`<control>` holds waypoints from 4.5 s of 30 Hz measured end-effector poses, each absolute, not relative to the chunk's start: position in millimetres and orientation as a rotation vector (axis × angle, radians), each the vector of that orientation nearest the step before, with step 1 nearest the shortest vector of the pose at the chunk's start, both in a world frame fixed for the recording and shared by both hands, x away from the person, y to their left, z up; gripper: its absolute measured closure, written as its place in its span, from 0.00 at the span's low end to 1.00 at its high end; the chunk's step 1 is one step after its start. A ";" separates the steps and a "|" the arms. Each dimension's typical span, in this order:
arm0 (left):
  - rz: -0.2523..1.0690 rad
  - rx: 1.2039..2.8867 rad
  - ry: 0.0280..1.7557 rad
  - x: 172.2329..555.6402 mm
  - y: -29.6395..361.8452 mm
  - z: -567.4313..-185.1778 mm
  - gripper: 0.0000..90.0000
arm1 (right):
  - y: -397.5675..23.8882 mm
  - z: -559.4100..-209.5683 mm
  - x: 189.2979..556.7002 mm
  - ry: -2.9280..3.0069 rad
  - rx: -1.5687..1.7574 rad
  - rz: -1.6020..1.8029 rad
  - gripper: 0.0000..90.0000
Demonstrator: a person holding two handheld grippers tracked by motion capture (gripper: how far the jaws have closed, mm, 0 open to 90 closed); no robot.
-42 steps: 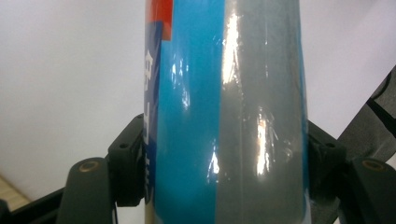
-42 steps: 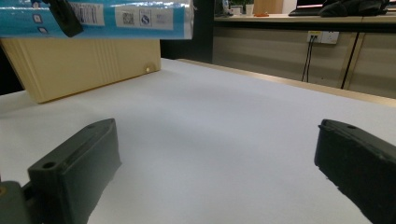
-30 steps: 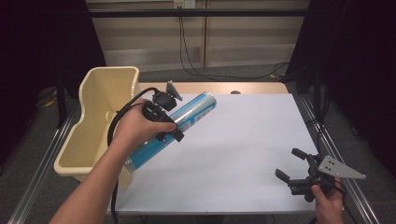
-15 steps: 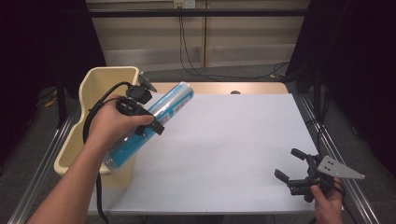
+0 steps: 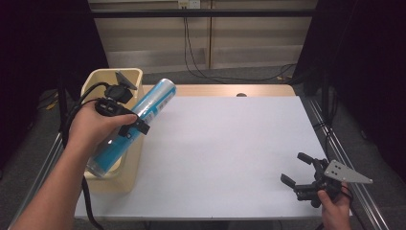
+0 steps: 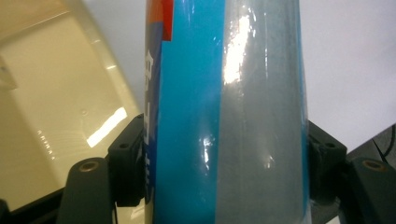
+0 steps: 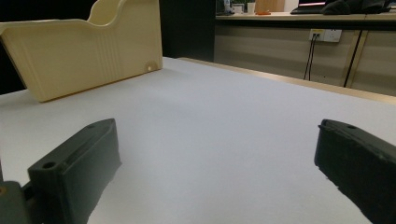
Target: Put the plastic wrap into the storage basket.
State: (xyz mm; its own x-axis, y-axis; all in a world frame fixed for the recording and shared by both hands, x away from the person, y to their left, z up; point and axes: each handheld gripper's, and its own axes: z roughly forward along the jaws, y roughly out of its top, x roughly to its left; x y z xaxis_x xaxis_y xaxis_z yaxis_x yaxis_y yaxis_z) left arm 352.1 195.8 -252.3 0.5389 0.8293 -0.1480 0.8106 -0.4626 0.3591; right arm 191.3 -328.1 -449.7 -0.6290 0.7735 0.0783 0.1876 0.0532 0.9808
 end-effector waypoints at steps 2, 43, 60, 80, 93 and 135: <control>0.068 2.386 1.355 352.0 199.2 -251.7 0.35 | -328.1 -449.7 191.3 1.858 0.960 1.610 0.00; 0.165 2.151 1.723 343.7 287.0 -257.1 0.35 | -323.2 -449.9 191.7 1.872 0.941 1.603 0.00; 0.140 2.133 1.765 346.2 284.6 -271.7 0.35 | -324.3 -450.7 192.2 1.867 0.947 1.617 0.00; 0.104 2.133 1.789 344.3 283.6 -280.6 0.35 | -325.1 -449.1 190.8 1.860 0.948 1.618 0.00; 0.099 2.143 1.822 344.7 283.3 -291.7 0.35 | -323.7 -449.2 191.4 1.866 0.945 1.617 0.00; 0.039 2.132 1.510 359.4 197.0 -261.3 0.21 | -324.3 -448.6 190.0 1.865 0.939 1.619 0.00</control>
State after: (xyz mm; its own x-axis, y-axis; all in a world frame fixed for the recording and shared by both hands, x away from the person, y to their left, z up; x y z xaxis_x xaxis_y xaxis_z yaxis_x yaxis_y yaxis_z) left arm 359.4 197.0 -261.3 0.3774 0.8863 -0.2686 0.8711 -0.2413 0.4277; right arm 190.0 -324.3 -448.6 -0.6408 0.7645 0.0707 0.1776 0.0579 0.9824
